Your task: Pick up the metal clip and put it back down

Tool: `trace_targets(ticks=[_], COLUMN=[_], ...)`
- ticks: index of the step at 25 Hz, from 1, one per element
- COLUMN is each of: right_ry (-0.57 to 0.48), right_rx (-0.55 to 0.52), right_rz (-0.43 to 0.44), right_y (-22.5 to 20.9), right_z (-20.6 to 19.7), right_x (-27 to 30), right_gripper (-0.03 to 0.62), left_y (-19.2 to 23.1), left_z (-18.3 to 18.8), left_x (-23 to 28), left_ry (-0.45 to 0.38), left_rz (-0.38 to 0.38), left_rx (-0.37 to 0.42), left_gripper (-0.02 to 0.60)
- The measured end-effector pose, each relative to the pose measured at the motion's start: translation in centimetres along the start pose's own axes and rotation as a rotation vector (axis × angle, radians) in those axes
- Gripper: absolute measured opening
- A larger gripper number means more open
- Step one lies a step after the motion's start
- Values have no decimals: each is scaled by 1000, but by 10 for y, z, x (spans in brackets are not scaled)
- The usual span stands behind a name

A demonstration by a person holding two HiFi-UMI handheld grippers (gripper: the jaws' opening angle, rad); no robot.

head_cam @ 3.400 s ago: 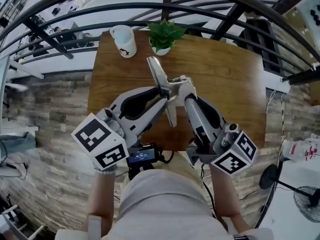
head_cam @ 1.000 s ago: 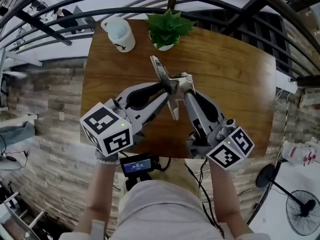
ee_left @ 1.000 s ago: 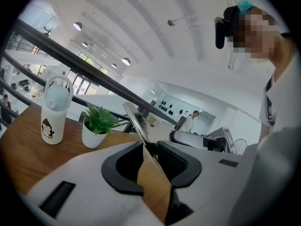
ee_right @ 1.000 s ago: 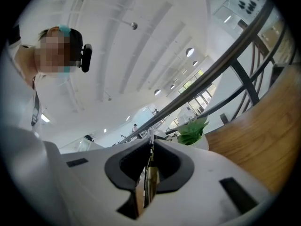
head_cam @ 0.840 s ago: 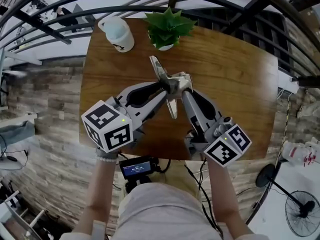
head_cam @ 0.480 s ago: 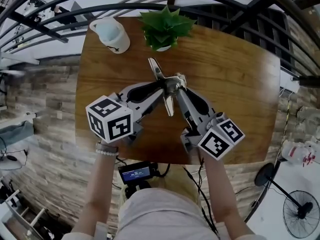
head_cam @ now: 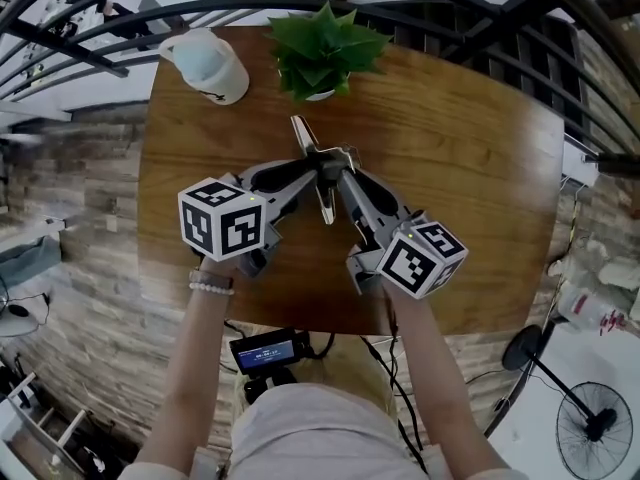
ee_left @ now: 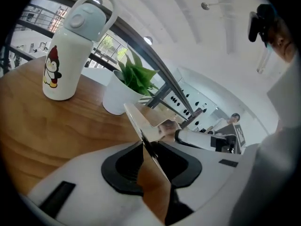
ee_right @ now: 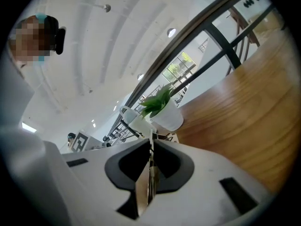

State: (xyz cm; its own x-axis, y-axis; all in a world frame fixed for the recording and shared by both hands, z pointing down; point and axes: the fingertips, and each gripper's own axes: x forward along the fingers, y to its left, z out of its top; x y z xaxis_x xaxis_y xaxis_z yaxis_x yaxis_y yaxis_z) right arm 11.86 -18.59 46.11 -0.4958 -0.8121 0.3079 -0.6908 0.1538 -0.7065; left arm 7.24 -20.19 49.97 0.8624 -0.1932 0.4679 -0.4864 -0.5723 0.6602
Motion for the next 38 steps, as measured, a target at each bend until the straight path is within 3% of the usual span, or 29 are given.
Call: trace_targets(ticks=[7, 20, 28, 33, 38], right_ry=[16, 56, 62, 54, 38], right_rx=[61, 56, 77, 43, -43], right_rz=[-39, -130, -169, -213, -262], right_y=[-24, -48, -56, -59, -59], right_z=[-11, -27, -31, -27, -18], right_x=[13, 27, 28, 25, 13], right_gripper=[31, 31, 38, 112, 112], left_y=[21, 33, 34, 28, 19], left_z=[-10, -16, -14, -14, -10], left_x=[17, 38, 38, 35, 26], left_ry=[46, 125, 101, 92, 56], left_rz=[51, 150, 147, 136, 123], left_rx=[-23, 24, 8, 40, 60], left_gripper=[100, 100, 100, 100, 100])
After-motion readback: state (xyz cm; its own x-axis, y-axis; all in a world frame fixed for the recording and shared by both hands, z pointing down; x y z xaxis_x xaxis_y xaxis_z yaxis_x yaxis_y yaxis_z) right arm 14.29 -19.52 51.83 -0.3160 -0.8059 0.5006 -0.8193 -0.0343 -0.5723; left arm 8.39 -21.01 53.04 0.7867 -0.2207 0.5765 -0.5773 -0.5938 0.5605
